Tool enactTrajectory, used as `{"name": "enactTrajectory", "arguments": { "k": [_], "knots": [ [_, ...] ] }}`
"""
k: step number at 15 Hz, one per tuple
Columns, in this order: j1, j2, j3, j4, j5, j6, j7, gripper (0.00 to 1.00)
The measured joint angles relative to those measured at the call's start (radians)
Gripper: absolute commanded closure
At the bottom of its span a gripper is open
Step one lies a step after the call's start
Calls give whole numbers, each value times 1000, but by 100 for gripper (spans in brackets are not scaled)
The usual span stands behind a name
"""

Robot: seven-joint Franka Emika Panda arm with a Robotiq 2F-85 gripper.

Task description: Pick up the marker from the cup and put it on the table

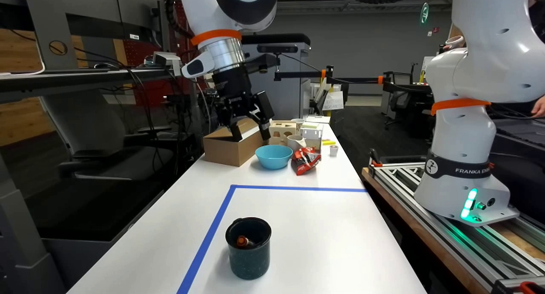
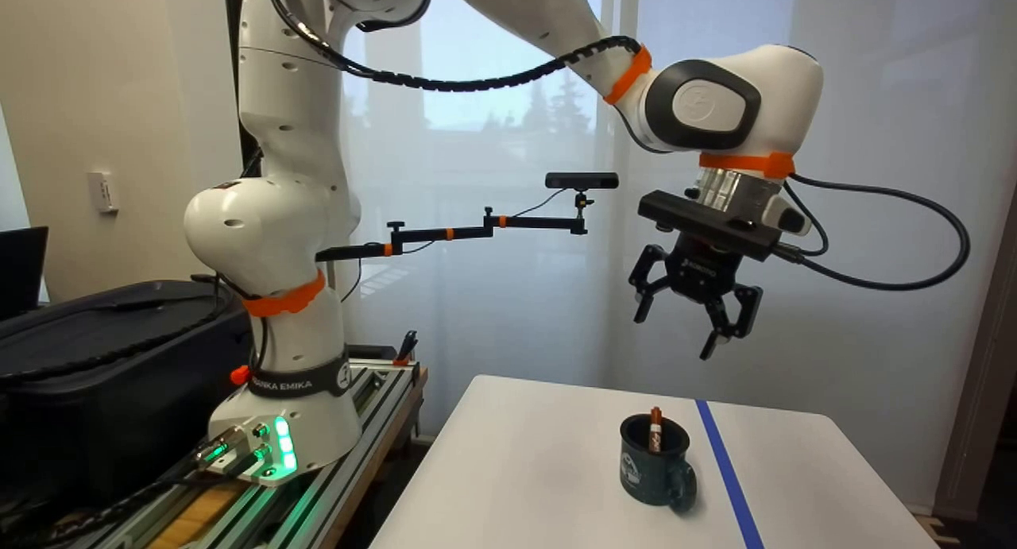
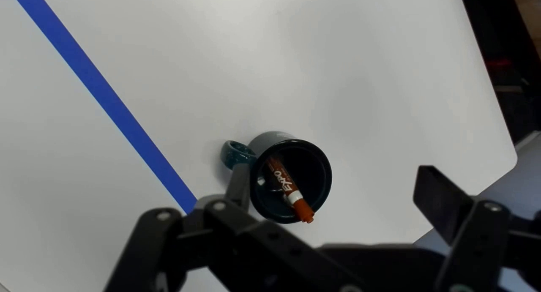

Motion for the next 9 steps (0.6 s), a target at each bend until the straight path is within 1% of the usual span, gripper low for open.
{"name": "enactTrajectory", "arguments": {
  "k": [3,9],
  "knots": [
    [2,8,7,-6,7,24,-9,0],
    [4,67,26,-86,50,234,-116,0]
  ]
}}
